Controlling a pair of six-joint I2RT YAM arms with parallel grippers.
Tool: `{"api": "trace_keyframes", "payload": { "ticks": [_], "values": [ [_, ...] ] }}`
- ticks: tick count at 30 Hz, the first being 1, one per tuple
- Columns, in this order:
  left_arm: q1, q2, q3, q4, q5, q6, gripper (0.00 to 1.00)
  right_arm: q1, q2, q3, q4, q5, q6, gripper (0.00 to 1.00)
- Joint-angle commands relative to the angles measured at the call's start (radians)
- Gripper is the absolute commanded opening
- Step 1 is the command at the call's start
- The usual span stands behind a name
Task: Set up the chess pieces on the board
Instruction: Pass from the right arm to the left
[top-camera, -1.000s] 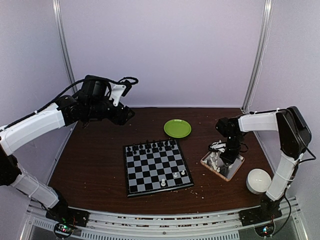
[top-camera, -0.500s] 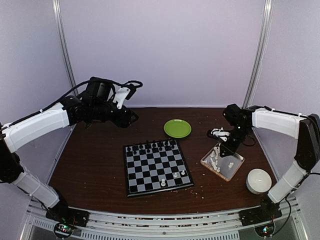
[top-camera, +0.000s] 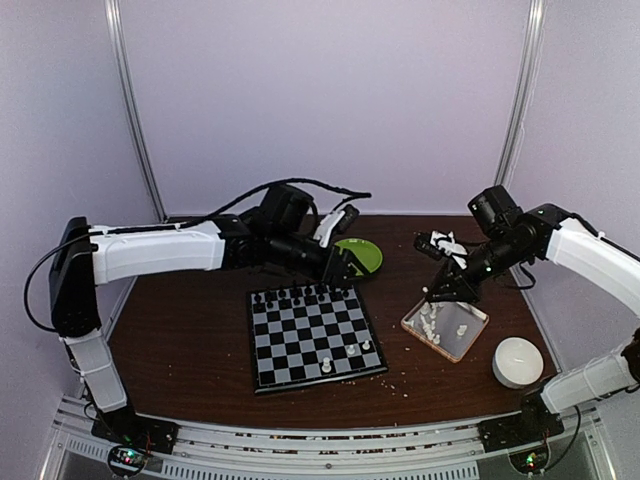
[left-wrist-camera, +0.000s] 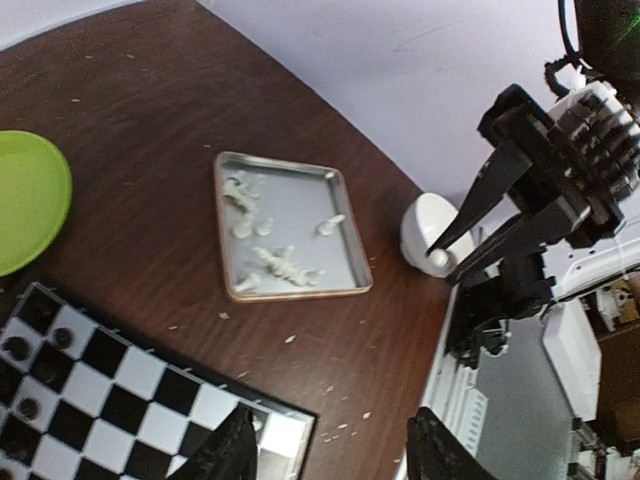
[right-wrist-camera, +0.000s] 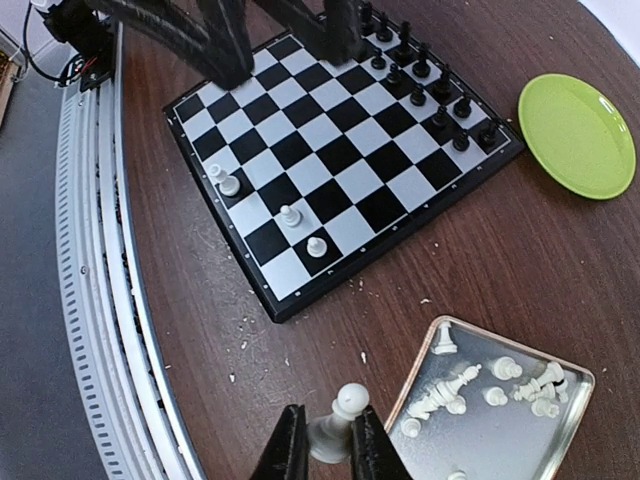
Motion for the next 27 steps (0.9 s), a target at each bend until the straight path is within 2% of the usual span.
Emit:
{"api": "trace_keyframes", "payload": {
  "ticks": [1, 4, 10, 16, 22, 27],
  "values": [
    [-0.033, 0.068, 0.084, 0.232, 0.115, -0.199, 0.51, 0.036, -0.033, -0.011, 0.020, -0.041, -0.019, 0.09],
    [-0.051, 0.105, 0.102, 0.284, 0.142, -0.236, 0.47, 0.055, -0.043, -0.008, 0.023, -0.035, -0.017, 0.10],
    [-0.082, 0.160, 0.146, 0.293, 0.176, -0.260, 0.46, 0.084, -0.040, 0.006, 0.025, -0.026, -0.012, 0.10],
    [-0.087, 0.205, 0.165, 0.323, 0.232, -0.300, 0.40, 0.109, -0.037, 0.021, 0.033, -0.005, -0.004, 0.10],
    [-0.093, 0.216, 0.160, 0.336, 0.252, -0.308, 0.40, 0.111, -0.030, 0.031, 0.039, 0.011, 0.003, 0.10],
    [-0.097, 0.231, 0.163, 0.362, 0.281, -0.327, 0.37, 0.111, -0.024, 0.036, 0.047, 0.029, 0.009, 0.10]
  ]
}}
